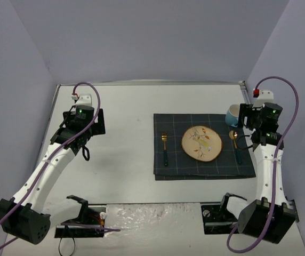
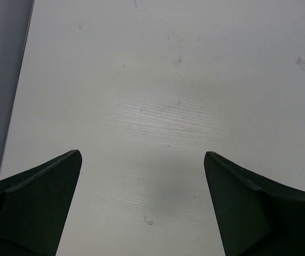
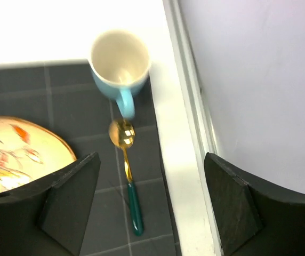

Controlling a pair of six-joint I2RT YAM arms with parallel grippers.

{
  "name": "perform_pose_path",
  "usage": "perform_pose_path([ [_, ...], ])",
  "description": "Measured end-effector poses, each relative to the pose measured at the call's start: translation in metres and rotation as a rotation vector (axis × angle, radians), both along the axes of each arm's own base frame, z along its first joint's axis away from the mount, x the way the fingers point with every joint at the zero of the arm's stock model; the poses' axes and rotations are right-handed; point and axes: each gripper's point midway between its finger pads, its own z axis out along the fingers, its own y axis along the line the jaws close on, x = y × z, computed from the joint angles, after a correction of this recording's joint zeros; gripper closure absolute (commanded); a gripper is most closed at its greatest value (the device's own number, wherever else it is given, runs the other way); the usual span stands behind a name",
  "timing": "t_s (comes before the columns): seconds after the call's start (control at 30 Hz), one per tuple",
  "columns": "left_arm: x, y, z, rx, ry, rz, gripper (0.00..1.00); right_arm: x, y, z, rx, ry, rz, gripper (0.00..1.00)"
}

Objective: Set the dinner table for one person

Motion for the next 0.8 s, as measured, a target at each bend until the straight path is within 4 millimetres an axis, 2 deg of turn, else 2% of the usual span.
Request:
perform_pose_path([
  [0.13, 0.000, -0.003, 0.002, -0.013, 0.002, -0.012, 0.03, -0.016, 0.026, 0.065, -0.025, -0.198, 0.013, 0.15],
  [0.23, 0.001, -0.006, 0.005, -0.026, -0.005, -0.023, 0.03, -0.044, 0.040, 0.110, -0.036, -0.356, 0.004, 0.07],
  [0.33, 0.001, -0.008, 0.006, -0.034, -0.007, -0.033, 0.03, -0.080, 0.047, 0.138, -0.042, -0.490, -0.030, 0.01],
  [0.43, -0.002, -0.008, 0.012, -0.047, -0.028, -0.040, 0.03, -0.113, 0.052, 0.152, -0.034, -0.588, -0.053, 0.00],
  [0.5, -0.005, -0.008, 0.021, -0.059, -0.060, -0.042, 0.03, -0.130, 0.054, 0.154, -0.019, -0.631, -0.064, 0.00],
  [0.7, -0.024, -0.004, 0.066, -0.121, -0.233, -0.060, 0.03, -0.166, 0.054, 0.141, 0.026, -0.690, -0.110, 0.00],
  [0.8, -0.037, 0.002, 0.070, -0.127, -0.292, -0.063, 0.03, -0.180, 0.053, 0.141, 0.042, -0.728, -0.121, 0.00],
])
